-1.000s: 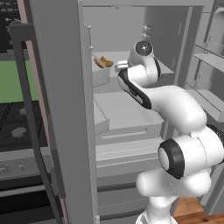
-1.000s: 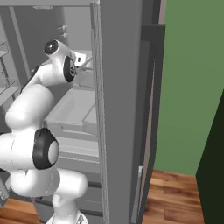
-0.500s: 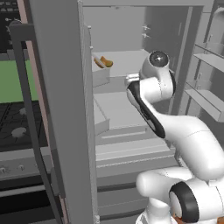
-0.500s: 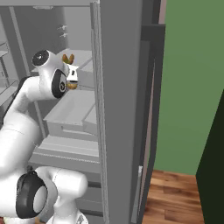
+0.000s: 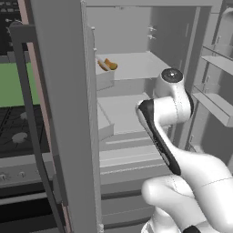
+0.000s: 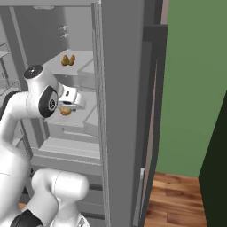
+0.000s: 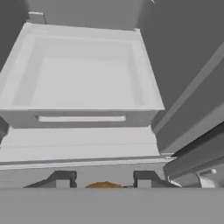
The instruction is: Move the cookie dough ball and hotdog bun from the top shelf to the second highest shelf to make space. Then, place the pitcher from the counter on the cleared top shelf.
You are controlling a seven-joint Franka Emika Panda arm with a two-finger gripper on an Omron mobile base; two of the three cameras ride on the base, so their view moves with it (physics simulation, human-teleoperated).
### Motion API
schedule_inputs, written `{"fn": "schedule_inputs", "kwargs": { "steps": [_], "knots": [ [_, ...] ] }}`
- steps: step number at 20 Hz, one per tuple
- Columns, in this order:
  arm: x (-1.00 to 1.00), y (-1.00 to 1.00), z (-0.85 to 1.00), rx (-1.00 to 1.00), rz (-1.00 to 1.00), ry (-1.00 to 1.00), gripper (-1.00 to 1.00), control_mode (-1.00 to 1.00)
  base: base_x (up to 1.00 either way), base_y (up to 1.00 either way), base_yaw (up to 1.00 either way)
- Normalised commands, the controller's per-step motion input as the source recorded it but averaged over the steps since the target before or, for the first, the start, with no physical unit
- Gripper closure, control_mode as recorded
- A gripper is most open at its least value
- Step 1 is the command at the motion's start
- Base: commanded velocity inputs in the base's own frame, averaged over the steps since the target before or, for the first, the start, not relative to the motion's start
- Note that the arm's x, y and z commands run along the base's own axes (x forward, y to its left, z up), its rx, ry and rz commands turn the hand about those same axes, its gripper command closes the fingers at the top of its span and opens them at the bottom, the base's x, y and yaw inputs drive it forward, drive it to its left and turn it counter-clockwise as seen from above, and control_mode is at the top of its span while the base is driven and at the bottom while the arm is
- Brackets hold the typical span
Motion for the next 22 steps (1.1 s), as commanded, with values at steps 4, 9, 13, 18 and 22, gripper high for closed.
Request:
{"fn": "schedule_inputs", "kwargs": {
  "steps": [4, 9, 13, 18, 22],
  "knots": [
    [-0.10, -0.03, -0.78, 0.00, 0.00, 0.13, 1.00, -1.00, 0.00, 0.00, 0.00],
    [0.20, -0.01, -0.58, 0.00, 0.00, 0.03, 1.00, -1.00, 0.00, 0.00, 0.00],
    [0.44, 0.00, -0.35, 0.00, 0.00, 0.00, 1.00, -1.00, 0.00, 0.00, 0.00],
    [0.58, 0.00, -0.14, 0.00, 0.00, 0.00, 1.00, -1.00, 0.00, 0.00, 0.00],
    [0.66, 0.00, -0.02, 0.00, 0.00, 0.00, 1.00, -1.00, 0.00, 0.00, 0.00]
  ]
}}
